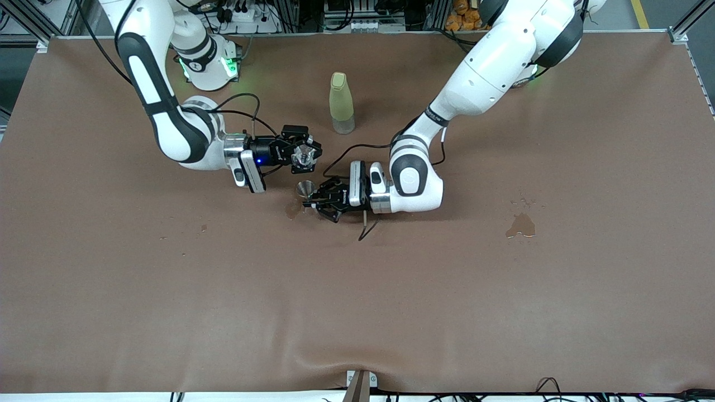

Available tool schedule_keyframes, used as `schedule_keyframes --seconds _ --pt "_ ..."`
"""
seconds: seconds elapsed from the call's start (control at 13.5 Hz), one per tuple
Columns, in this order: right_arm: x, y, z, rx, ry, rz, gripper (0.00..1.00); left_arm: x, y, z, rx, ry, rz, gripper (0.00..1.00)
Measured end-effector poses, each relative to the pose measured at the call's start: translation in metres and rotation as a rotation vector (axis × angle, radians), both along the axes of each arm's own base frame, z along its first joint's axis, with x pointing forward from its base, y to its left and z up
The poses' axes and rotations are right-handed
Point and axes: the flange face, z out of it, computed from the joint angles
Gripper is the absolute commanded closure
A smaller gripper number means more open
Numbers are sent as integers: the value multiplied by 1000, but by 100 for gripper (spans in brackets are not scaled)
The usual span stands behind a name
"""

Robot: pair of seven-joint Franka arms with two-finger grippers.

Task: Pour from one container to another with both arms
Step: 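Tilt the jigger with the left gripper, pouring into the held beaker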

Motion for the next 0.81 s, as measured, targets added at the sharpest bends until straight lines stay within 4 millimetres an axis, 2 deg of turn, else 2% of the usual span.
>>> schedule_keyframes --seconds 0.52,0.81 --pt "0 0 0 1 53 3 100 -4 2 -6 8 10 -2 100" --pt "-7 -2 -7 2 124 10 100 -5 3 -8 11 14 -3 100"
